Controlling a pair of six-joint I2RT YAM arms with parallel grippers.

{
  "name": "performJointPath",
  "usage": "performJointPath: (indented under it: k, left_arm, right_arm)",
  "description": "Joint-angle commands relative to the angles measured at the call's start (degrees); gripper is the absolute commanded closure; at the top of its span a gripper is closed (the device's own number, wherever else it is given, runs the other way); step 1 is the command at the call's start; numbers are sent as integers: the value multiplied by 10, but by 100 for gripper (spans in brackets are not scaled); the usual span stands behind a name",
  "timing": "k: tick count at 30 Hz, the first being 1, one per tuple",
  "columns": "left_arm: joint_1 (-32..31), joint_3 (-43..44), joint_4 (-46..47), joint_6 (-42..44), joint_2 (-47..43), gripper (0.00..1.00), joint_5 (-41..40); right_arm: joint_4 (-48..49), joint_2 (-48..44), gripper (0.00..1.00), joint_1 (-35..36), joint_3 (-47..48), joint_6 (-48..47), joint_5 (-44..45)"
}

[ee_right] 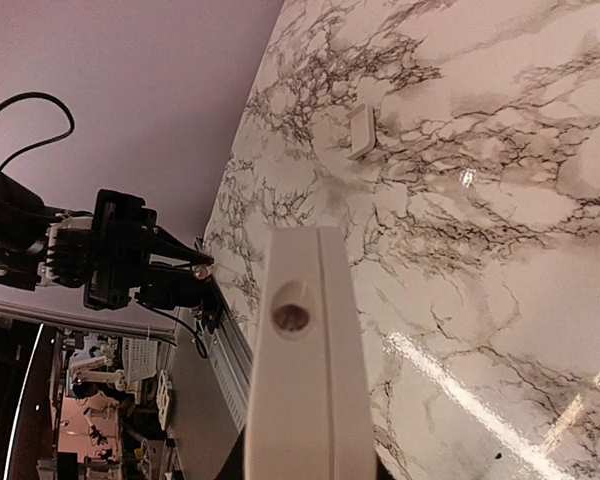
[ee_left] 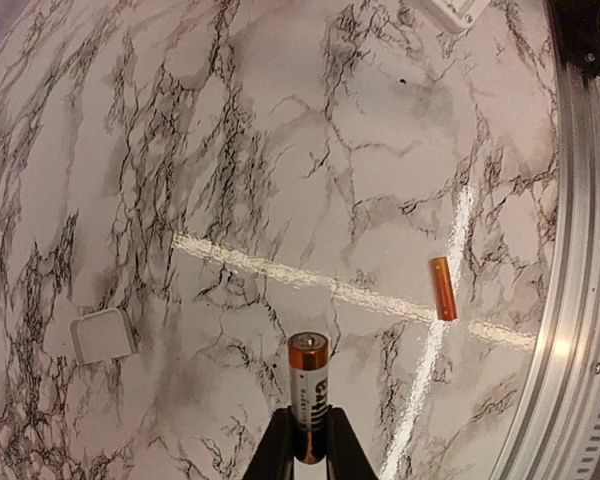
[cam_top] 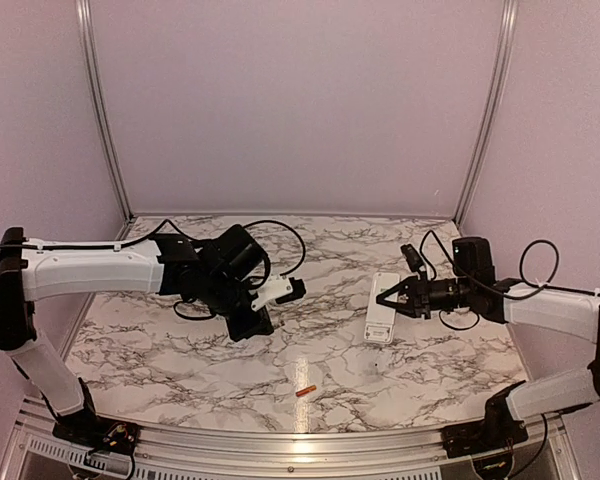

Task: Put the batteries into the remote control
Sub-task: Pick up the battery from the center of the board, then place the battery in the battery compartment.

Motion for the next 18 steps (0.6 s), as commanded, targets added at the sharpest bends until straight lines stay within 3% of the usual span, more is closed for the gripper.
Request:
performJointPath:
  k: [1, 9, 18]
  left_arm:
    - [-33, 19, 65, 23, -42, 100, 48]
    - [-99, 85, 71, 40, -15, 99, 64]
    - [-121, 109, 89, 34, 19, 97, 85]
  right_arm:
    - [23, 27, 100, 53, 43, 26, 2]
    - [76, 81, 100, 128, 74, 65, 7]
    - [126, 113, 100, 174, 91, 97, 0]
